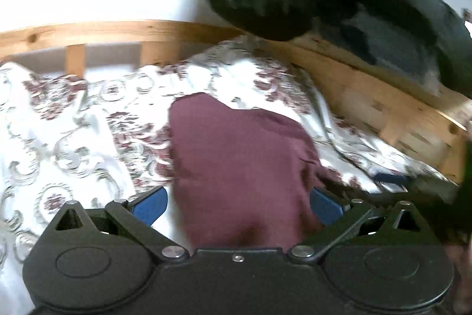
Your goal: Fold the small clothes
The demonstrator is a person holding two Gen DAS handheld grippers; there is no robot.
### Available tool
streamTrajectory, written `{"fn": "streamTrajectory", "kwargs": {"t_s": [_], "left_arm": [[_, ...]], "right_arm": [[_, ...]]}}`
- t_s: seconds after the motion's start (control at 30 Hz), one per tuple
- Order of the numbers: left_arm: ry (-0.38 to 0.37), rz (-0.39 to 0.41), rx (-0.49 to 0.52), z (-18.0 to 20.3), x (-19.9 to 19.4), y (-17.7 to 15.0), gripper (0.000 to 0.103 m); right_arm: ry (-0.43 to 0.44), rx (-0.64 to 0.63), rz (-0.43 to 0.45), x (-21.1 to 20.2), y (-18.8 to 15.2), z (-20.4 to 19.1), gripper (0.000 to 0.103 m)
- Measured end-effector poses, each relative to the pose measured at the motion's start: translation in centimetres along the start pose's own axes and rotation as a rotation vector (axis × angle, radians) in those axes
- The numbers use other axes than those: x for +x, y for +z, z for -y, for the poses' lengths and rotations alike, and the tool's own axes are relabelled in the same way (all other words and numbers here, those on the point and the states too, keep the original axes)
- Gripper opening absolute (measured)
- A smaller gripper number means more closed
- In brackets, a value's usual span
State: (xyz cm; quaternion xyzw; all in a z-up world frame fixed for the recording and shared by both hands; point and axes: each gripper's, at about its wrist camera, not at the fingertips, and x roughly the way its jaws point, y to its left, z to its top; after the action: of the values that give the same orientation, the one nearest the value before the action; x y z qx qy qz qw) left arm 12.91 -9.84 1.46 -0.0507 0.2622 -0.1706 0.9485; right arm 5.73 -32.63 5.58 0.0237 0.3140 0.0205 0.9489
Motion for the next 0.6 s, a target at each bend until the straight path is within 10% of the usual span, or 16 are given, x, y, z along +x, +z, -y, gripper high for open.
{"fn": "streamTrajectory", "kwargs": {"t_s": [0.17, 0.5, 0.6], "left_arm": [[0.077, -0.051, -0.093, -1.4, 1.1, 0.1, 0.102], [0.112, -0.169, -0.102, -2.0, 3.5, -1.5, 0.102], [0.110, -0.190, -0.112, -2.2, 4.0, -1.9, 0.102]], "right_arm": [[0.045, -0.084, -0.057, 0.4, -1.3, -2.3, 0.102], [-0.184, -0.095, -0.091, 2.2, -1.5, -0.2, 0.102], [-0.099, -0.017, -0.045, 1.6, -1.3, 0.7, 0.102]]}}
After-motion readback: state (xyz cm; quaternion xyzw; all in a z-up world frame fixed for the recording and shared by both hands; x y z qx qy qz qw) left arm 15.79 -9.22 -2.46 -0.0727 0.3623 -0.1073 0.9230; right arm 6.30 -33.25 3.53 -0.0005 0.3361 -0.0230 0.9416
